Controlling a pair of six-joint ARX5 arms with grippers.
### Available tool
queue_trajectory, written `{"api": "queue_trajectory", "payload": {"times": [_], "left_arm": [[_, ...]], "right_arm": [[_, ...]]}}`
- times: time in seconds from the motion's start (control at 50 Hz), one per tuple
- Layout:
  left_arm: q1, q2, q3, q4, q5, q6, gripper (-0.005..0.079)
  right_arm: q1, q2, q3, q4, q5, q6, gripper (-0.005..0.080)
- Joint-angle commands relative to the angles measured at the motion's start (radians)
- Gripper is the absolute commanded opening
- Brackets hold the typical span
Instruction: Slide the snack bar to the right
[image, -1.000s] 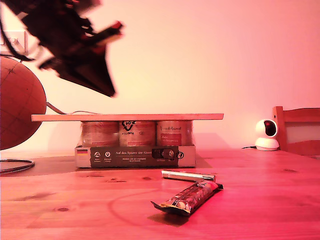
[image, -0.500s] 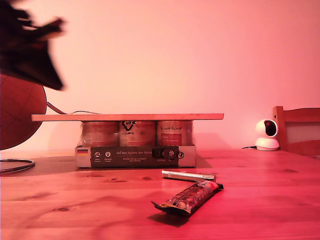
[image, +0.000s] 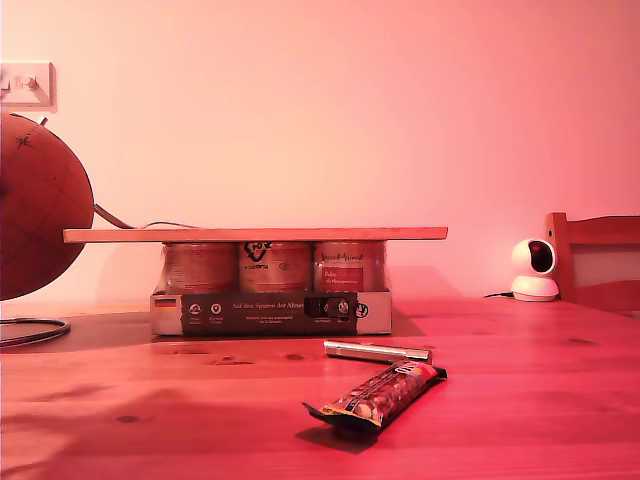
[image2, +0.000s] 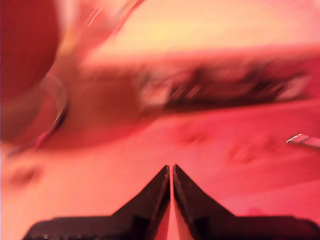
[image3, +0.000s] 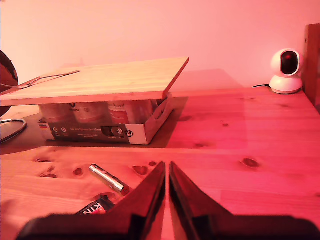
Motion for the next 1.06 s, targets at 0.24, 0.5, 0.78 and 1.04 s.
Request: {"api": "queue_trajectory", "payload": {"times": [0.24, 0.5, 0.78, 1.04], "left_arm": [[0.032, -0.204, -0.136, 0.063, 0.002, -0.037, 0.0001], [0.031, -0.384, -0.217, -0.002, -0.013, -0.035, 0.0001], [0.029, -0.557, -0.24, -0.047, -0.025, -0.039, 0.0001], [0.02, -0.629, -0.24, -0.06, -0.027, -0.083, 0.0001]], "right_arm": [[-0.003, -0.005, 0.013, 0.024, -0.005, 0.006, -0.0012], [-0.002, -0.005, 0.013, -0.003, -0.006, 0.007, -0.0012], [-0.002, -0.005, 0.013, -0.142, -0.006, 0.007, -0.0012], [-0.002, -0.005, 0.013, -0.272, -0.006, 0.007, -0.0012]]}}
